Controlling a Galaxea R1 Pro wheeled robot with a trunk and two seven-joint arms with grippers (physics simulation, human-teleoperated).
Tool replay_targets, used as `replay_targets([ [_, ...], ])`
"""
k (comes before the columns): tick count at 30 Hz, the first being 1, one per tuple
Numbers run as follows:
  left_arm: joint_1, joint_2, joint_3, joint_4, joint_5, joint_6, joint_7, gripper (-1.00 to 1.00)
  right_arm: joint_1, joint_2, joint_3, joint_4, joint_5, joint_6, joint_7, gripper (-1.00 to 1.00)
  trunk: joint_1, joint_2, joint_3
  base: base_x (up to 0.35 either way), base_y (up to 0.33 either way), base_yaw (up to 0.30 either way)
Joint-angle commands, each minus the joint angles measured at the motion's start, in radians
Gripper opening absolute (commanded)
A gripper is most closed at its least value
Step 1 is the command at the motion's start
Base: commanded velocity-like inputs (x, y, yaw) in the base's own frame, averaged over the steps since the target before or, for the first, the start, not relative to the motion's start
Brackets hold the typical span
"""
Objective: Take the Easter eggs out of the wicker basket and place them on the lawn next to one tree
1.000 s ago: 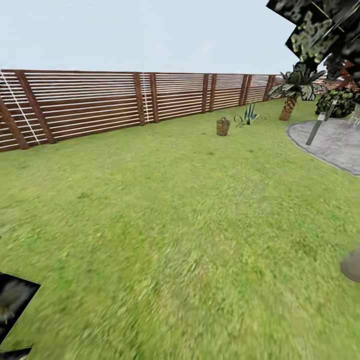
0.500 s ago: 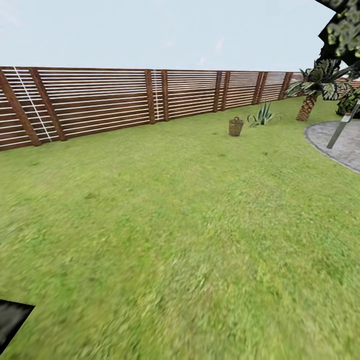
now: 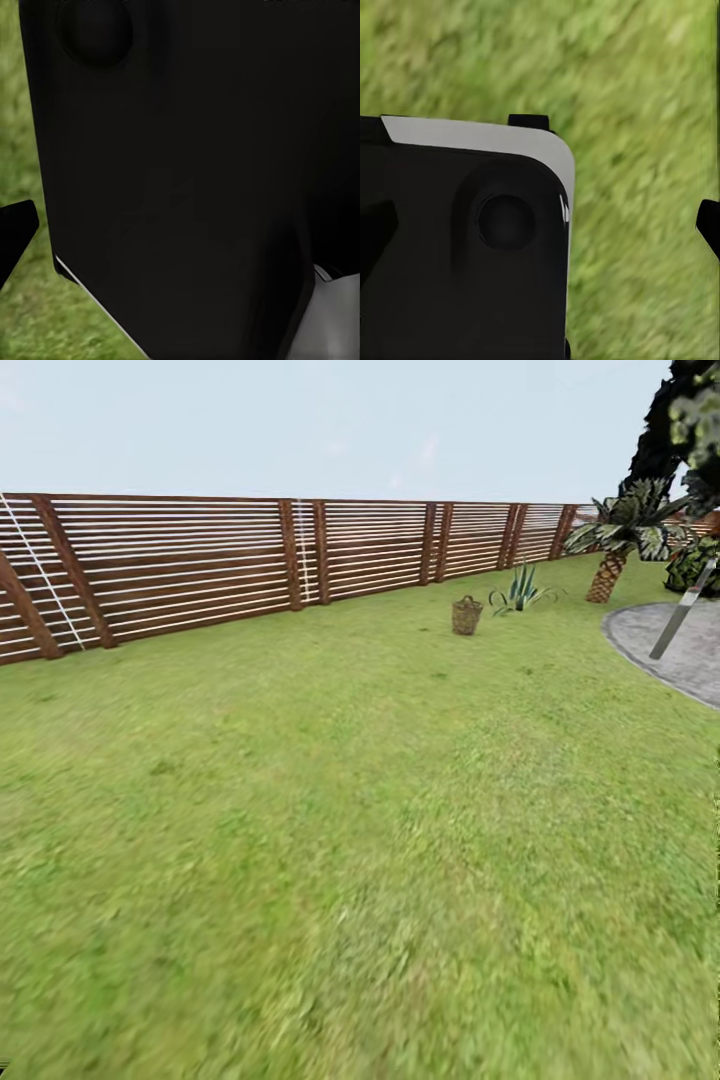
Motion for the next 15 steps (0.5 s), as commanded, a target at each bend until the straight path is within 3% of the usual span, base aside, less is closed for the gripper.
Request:
replay_targets([
  [1,0.000,0.000,0.003,0.000,0.001,-0.001,-0.001,1.00,-0.001,0.000,0.001,0.001,0.002,-0.003,-0.001,1.00,0.001,0.000,0.000,0.337,0.000,-0.236],
  [7,0.000,0.000,0.004,0.000,0.001,-0.001,-0.001,1.00,-0.001,0.000,0.001,0.001,0.002,-0.003,-0.001,1.00,0.001,0.000,0.002,0.337,0.000,-0.220],
  [15,0.000,0.000,0.004,0.000,0.001,-0.001,-0.001,1.00,-0.001,0.001,0.001,0.001,0.002,-0.003,-0.001,1.00,0.001,0.000,0.002,0.337,0.000,-0.023],
])
